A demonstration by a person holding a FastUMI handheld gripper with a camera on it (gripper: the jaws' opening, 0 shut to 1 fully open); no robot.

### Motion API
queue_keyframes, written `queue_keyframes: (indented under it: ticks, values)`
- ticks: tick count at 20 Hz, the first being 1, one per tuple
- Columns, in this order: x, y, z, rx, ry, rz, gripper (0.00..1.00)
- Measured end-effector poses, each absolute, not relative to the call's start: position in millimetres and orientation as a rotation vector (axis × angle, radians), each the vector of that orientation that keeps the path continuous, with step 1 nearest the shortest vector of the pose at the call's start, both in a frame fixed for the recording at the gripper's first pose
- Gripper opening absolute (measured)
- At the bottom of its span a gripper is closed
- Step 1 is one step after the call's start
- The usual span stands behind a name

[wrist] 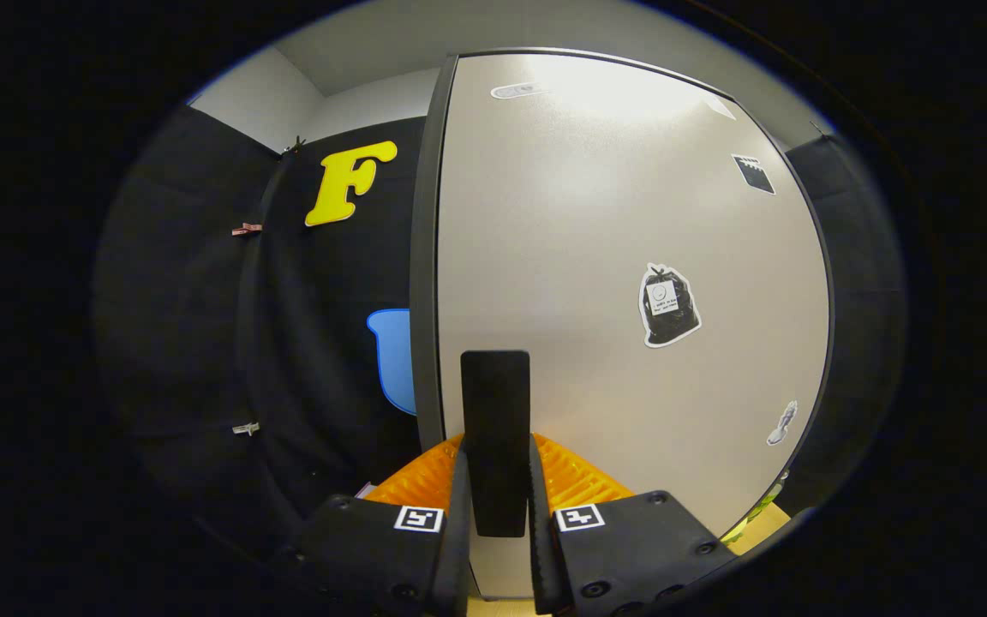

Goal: Open the shoe cabinet door, grab the shoes and put them into the shoe cabinet, then close the shoe cabinet door.

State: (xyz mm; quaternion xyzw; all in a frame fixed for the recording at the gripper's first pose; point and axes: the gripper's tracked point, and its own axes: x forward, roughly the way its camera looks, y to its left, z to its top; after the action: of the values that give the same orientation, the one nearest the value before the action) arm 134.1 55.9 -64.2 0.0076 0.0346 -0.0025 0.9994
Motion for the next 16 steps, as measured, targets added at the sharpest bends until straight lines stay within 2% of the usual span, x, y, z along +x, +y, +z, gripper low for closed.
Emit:
queue_keyframes:
  ticks: [1, 5, 16]
  values:
    - [131.3, 55.4, -63.7, 0.009, 0.069, -0.001, 0.23]
    - [114.6, 57.4, -63.7, 0.006, 0.093, 0.032, 0.23]
    - [13.2, 29.5, -51.5, 0.022, 0.111, 0.071, 0.24]
